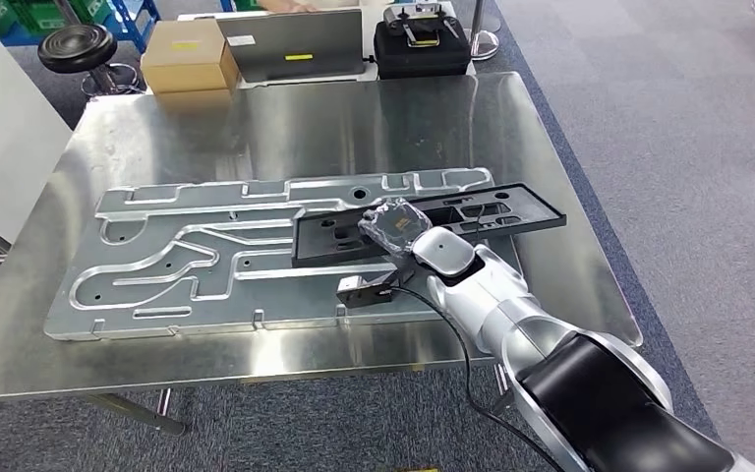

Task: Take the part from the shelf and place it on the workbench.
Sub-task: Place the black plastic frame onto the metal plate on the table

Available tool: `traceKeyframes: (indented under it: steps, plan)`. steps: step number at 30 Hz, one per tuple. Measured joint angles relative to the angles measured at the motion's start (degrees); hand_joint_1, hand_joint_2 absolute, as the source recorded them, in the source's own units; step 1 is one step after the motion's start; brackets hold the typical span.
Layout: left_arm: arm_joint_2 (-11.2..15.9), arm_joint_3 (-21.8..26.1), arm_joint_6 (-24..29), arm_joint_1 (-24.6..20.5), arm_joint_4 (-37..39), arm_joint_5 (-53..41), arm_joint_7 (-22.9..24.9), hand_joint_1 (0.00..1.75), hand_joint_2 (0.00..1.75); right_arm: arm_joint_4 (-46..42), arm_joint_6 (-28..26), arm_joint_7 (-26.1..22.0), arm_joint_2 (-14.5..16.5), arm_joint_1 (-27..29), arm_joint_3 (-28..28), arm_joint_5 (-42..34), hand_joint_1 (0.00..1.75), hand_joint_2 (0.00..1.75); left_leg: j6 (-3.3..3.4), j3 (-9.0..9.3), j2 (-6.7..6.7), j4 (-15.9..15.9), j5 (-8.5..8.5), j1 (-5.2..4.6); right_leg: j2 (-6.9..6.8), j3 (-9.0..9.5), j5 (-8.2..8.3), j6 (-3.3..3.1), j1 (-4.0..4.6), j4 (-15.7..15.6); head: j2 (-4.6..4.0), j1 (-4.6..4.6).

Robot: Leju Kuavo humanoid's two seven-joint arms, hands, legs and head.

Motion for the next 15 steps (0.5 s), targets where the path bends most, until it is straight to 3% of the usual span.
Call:
traceKeyframes:
  steps: [1,2,3,4,5,7,8,12,13,15]
  plan:
    - [-0.01,-0.07,0.01,-0.02,0.0,0.0,0.1,0.0,1.75,0.05,0.02,-0.01,0.04,0.25,0.01,0.0,0.0,0.0,-0.11,-1.81,0.0,3.87,-1.61,0.0,0.01,0.02,-0.06,-0.12,0.06,0.04,0.0,0.0]
    - [-0.01,-0.18,0.06,-0.01,0.0,0.01,0.27,0.0,1.31,0.11,0.0,0.01,0.05,0.57,0.02,-0.04,0.0,0.0,-0.18,-3.2,0.01,6.7,-2.43,0.01,0.03,0.04,-0.11,-0.19,0.13,0.08,0.0,0.0]
    - [-0.02,-0.32,0.14,0.0,0.01,0.01,0.46,0.0,0.87,0.15,-0.09,0.05,0.05,0.84,0.02,-0.17,0.0,0.0,-0.2,-3.68,0.01,7.56,-2.15,0.01,0.09,0.07,-0.16,-0.21,0.17,0.15,0.0,0.0]
    - [-0.02,-0.48,0.25,-0.03,0.01,0.01,0.61,0.0,0.44,0.17,-0.19,0.1,0.05,1.01,0.02,-0.36,0.0,0.0,-0.15,-3.05,0.02,6.16,-0.82,0.02,0.17,0.14,-0.24,-0.18,0.18,0.22,0.0,0.0]
    - [-0.01,-0.63,0.38,-0.1,0.01,0.01,0.7,0.0,0.0,0.17,-0.31,0.18,0.05,1.08,0.02,-0.57,0.0,0.0,-0.03,-1.43,0.03,2.8,1.21,0.02,0.27,0.27,-0.34,-0.09,0.19,0.29,0.0,0.0]
    - [0.01,-0.9,0.6,-0.32,0.01,0.0,0.78,0.0,0.0,0.17,-0.67,0.43,0.03,1.13,0.01,-0.84,0.0,0.0,0.44,2.19,0.06,-4.62,4.04,-0.08,0.46,0.44,-0.58,0.3,0.31,0.49,0.0,0.0]
    - [0.01,-1.04,0.66,-0.43,0.01,0.0,0.83,0.0,0.0,0.17,-1.0,0.56,0.01,1.21,0.01,-0.9,0.0,0.0,0.75,3.24,0.06,-6.82,4.54,-0.18,0.55,0.42,-0.61,0.58,0.41,0.53,0.0,0.0]
    - [-0.01,-1.42,0.66,-0.69,-0.01,0.01,1.14,0.0,0.0,0.12,-3.25,0.59,-0.04,1.59,-0.03,-1.62,0.0,0.0,2.11,3.71,0.07,-8.11,4.72,-0.28,0.64,0.16,-0.85,1.87,0.43,0.78,0.0,0.01]
    - [-0.02,-1.46,0.64,-0.73,-0.01,0.01,1.24,0.0,0.0,0.06,-4.22,0.29,-0.04,1.63,-0.15,-2.11,0.0,0.0,2.49,3.76,0.12,-8.27,4.86,-0.18,0.56,-0.34,-1.71,2.18,0.38,1.96,0.0,0.01]
    - [-0.03,-1.5,0.58,-0.87,-0.01,0.01,1.43,0.0,0.0,-0.1,-6.86,-0.83,-0.04,1.74,-0.72,-3.6,0.0,0.0,2.98,3.77,0.2,-8.44,4.99,-0.12,0.37,-2.96,-4.96,2.68,0.27,7.78,0.0,0.01]
